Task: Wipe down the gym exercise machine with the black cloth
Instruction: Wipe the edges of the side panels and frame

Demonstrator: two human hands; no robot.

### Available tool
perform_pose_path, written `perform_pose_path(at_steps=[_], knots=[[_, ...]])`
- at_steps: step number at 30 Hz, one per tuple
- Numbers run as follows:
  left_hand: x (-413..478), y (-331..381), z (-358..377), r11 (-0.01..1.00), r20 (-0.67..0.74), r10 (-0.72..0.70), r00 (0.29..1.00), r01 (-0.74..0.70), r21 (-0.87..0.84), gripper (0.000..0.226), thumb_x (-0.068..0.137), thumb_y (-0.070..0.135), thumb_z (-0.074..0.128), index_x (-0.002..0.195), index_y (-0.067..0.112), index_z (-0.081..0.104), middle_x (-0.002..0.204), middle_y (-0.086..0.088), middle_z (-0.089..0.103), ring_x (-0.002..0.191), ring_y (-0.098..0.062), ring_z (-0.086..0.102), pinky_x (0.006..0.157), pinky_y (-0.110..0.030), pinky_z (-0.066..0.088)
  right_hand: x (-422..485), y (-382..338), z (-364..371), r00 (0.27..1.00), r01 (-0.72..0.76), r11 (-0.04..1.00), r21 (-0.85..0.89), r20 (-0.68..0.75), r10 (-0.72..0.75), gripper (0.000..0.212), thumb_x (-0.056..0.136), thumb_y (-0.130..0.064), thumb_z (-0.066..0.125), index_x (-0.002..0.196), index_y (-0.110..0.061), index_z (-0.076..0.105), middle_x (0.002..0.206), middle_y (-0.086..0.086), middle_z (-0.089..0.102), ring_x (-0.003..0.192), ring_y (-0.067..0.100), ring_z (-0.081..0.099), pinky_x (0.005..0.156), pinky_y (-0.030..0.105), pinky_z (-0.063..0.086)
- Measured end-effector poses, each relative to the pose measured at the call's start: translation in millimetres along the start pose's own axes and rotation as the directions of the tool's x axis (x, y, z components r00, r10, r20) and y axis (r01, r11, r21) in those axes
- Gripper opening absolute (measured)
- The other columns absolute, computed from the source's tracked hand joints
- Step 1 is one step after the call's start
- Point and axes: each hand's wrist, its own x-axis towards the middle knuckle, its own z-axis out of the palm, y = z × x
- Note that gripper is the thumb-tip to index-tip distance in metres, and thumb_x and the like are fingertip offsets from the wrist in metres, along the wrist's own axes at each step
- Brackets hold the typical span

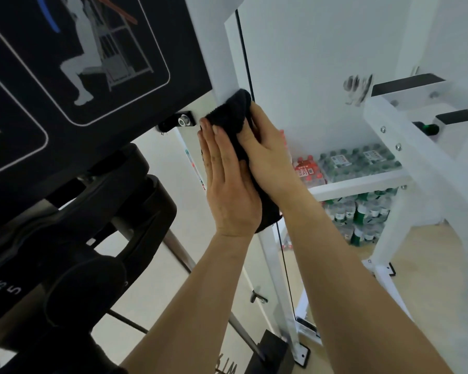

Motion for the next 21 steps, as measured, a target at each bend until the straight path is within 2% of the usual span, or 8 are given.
perform_pose_path(at_steps=[3,5,8,10,12,15,18,21], knots=[[-19.7,-3.5,-6.3,0.999,0.056,-0.023,0.998,0.025,-0.04,0.049,0.109,0.023,0.023,0.154,0.008,0.011,0.163,-0.014,0.015,0.153,-0.028,0.012,0.122,-0.043,0.027,-12.2,7.9,-0.7,0.996,-0.084,0.995,0.055,-0.007,0.085,0.03,0.106,-0.021,0.046,0.135,-0.018,0.056,0.124,-0.006,0.068,0.118,0.007,0.062,0.104,0.029,0.049],[-27.4,-5.3,-12.4,0.996,0.072,-0.03,0.997,0.035,-0.079,0.049,0.108,0.014,0.029,0.154,0.005,0.017,0.162,-0.008,0.016,0.152,-0.03,0.017,0.123,-0.036,0.026,-13.8,3.3,-3.8,0.99,-0.14,0.973,0.182,0.015,0.14,0.03,0.106,-0.022,0.043,0.129,-0.016,0.062,0.12,0.0,0.071,0.115,0.013,0.065,0.101,0.031,0.051],[-25.6,-0.6,-25.0,0.987,0.083,-0.074,0.994,0.084,-0.136,0.053,0.103,0.001,0.038,0.154,0.007,0.026,0.161,-0.003,0.022,0.15,-0.027,0.027,0.117,-0.043,0.036,-12.9,-8.1,-4.7,0.96,-0.277,0.877,0.393,0.079,0.268,0.043,0.105,-0.035,0.04,0.125,-0.007,0.065,0.113,0.008,0.073,0.105,0.019,0.07,0.087,0.028,0.057],[-21.2,4.6,-34.7,0.97,0.076,-0.117,0.99,0.13,-0.207,0.05,0.102,0.003,0.038,0.151,0.012,0.034,0.159,-0.001,0.031,0.147,-0.021,0.035,0.112,-0.042,0.042,-11.8,-9.2,2.4,0.969,-0.246,0.929,0.278,0.033,0.247,0.045,0.103,-0.045,0.042,0.123,-0.011,0.064,0.112,0.004,0.072,0.103,0.015,0.069,0.087,0.029,0.056],[-17.2,9.3,-44.0,0.924,0.06,-0.174,0.983,0.184,-0.334,0.046,0.102,0.003,0.037,0.146,0.011,0.045,0.155,-0.005,0.043,0.142,-0.017,0.043,0.111,-0.041,0.044,-6.1,-6.4,9.6,0.994,-0.102,0.994,0.024,-0.047,0.103,0.037,0.103,-0.046,0.041,0.122,-0.017,0.055,0.105,-0.007,0.067,0.098,0.006,0.065,0.09,0.033,0.053],[-10.2,15.7,-53.0,0.834,0.041,-0.265,0.963,0.25,-0.491,0.043,0.1,-0.001,0.035,0.138,0.002,0.054,0.143,-0.011,0.056,0.135,-0.015,0.052,0.109,-0.043,0.046,8.2,-4.7,16.2,0.995,0.051,0.989,-0.141,-0.08,-0.063,0.035,0.105,-0.04,0.039,0.13,-0.016,0.045,0.111,-0.007,0.061,0.101,0.011,0.063,0.091,0.04,0.053],[-5.5,20.4,-55.1,0.793,0.025,-0.298,0.954,0.262,-0.55,0.043,0.099,-0.002,0.034,0.136,-0.003,0.055,0.138,-0.012,0.06,0.132,-0.019,0.054,0.107,-0.05,0.047,16.9,-2.8,18.7,0.98,0.136,0.964,-0.229,-0.113,-0.165,0.036,0.106,-0.038,0.035,0.132,-0.015,0.045,0.109,-0.008,0.062,0.095,0.007,0.062,0.083,0.028,0.051],[-6.2,20.0,-54.8,0.811,0.024,-0.29,0.957,0.259,-0.525,0.044,0.098,0.0,0.034,0.137,-0.001,0.055,0.139,-0.01,0.06,0.133,-0.016,0.053,0.108,-0.046,0.046,10.0,18.4,25.4,0.96,0.136,0.961,-0.241,-0.207,-0.188,0.041,0.105,-0.042,0.03,0.127,-0.014,0.049,0.097,-0.013,0.06,0.081,-0.001,0.058,0.069,0.016,0.044]])
